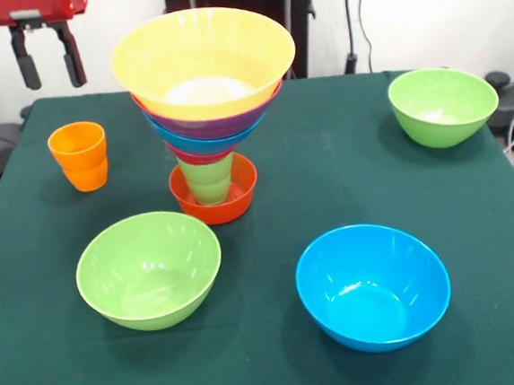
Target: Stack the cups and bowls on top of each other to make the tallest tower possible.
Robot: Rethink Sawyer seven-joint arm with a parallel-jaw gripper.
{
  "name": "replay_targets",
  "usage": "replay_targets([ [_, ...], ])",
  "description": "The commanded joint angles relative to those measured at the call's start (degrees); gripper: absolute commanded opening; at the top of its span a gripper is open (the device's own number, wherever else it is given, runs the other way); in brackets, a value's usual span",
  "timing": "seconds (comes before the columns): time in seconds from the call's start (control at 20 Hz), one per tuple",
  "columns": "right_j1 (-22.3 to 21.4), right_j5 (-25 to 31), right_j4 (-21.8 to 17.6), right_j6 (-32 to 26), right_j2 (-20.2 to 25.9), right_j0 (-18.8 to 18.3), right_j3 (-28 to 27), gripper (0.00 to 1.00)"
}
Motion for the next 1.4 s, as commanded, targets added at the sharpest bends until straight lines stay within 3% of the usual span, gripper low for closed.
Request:
replay_targets([
  [0.05,4.35,-1.84,-1.81,7.27,-6.46,4.19,-3.71,1.00],
  [0.45,6.13,-2.17,-2.48,6.52,-10.26,5.28,-8.11,1.00],
  [1.4,8.64,-5.27,-1.35,6.16,-13.64,7.05,-8.62,1.00],
])
